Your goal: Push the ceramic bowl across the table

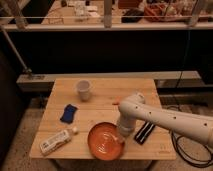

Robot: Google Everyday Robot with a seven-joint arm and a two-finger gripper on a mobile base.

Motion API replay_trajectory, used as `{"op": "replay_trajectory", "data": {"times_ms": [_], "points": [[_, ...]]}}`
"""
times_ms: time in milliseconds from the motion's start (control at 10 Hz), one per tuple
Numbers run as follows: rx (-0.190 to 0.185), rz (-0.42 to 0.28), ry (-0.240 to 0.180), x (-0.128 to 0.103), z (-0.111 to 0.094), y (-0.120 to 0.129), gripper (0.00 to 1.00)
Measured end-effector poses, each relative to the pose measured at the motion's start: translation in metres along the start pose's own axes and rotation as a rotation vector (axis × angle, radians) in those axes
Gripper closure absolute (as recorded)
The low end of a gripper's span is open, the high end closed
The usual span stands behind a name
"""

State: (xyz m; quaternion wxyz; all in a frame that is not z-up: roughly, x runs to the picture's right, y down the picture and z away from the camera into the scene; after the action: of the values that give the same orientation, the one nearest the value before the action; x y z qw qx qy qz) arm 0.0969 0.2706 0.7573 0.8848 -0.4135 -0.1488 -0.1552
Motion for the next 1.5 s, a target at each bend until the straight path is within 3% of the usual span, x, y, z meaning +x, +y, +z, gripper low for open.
{"op": "replay_trajectory", "data": {"times_ms": [1500], "points": [[-0.026, 0.009, -0.006, 0.011, -0.004, 0.012, 0.99]]}}
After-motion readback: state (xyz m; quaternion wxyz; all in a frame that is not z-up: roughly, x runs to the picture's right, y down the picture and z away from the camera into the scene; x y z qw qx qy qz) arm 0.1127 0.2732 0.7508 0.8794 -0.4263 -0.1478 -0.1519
